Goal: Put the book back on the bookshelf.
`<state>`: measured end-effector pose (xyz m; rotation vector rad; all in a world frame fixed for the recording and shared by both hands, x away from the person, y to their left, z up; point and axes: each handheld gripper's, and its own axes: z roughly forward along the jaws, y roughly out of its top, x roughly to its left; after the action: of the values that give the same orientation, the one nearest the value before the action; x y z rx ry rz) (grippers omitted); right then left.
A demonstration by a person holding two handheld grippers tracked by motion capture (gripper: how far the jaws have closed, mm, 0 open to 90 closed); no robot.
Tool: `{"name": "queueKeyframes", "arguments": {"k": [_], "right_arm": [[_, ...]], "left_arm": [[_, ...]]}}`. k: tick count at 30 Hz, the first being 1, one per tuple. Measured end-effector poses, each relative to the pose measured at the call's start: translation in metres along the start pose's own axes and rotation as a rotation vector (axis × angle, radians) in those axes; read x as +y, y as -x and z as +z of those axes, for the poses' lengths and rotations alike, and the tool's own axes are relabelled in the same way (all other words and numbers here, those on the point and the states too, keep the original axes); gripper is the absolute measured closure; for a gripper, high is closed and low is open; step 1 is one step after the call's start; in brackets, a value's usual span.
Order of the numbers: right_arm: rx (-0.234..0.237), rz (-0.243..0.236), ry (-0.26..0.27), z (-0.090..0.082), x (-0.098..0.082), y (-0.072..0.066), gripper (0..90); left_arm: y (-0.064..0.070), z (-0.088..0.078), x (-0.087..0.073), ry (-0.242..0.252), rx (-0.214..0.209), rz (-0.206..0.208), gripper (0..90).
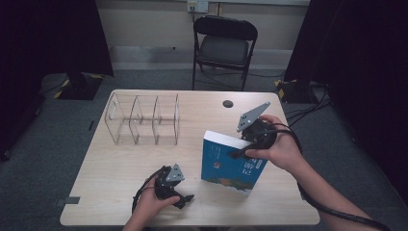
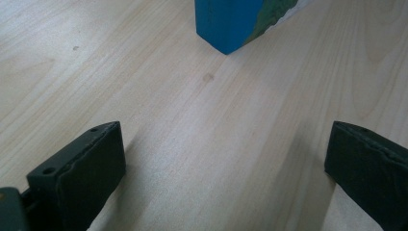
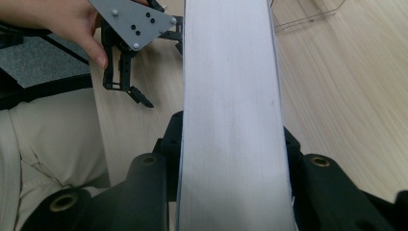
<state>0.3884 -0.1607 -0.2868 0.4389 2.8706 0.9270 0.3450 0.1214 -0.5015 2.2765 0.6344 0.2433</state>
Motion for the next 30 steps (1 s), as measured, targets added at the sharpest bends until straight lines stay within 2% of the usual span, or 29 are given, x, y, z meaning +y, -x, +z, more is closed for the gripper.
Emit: {"name": "queueKeyframes", "arguments": {"k": [1, 7, 17, 22, 25, 27, 29, 30], "right_arm": [[0.001, 0.007, 0.002, -0.0001, -0.0002, -0.0002, 61.0], [0.040, -0.047, 0.002, 0.0003, 0.0008, -0.0034, 61.0], [0.035, -0.070, 0.002, 0.0002, 0.0005, -0.0006, 58.8], [0.014, -0.073, 0.016, -0.0003, -0.0010, 0.0004, 52.4], [0.005, -0.067, 0.020, -0.0004, -0.0020, 0.0006, 51.5], [-0.001, -0.057, 0.019, -0.0007, -0.0026, 0.0004, 48.4], [-0.006, -0.045, 0.020, -0.0007, -0.0038, 0.0015, 46.0], [-0.008, -0.042, 0.023, -0.0009, -0.0043, 0.0021, 45.4]], "left_arm": [[0.0000, 0.0000, 0.0000, -0.001, -0.001, -0.001, 0.0], [0.0004, 0.0005, -0.0002, 0.004, 0.004, -0.003, 0.0], [0.0004, 0.0004, -0.0002, 0.004, 0.005, -0.002, 0.0], [-0.0007, 0.0002, 0.0000, 0.004, 0.004, -0.001, 0.2], [-0.0028, -0.0026, 0.0003, 0.015, 0.019, -0.006, 7.2], [-0.0048, -0.0047, 0.0012, 0.022, 0.021, -0.013, 18.6], [-0.0058, -0.0053, 0.0022, 0.022, 0.019, -0.018, 15.1], [-0.0060, -0.0059, 0.0026, 0.029, 0.007, -0.022, 16.6]]}}
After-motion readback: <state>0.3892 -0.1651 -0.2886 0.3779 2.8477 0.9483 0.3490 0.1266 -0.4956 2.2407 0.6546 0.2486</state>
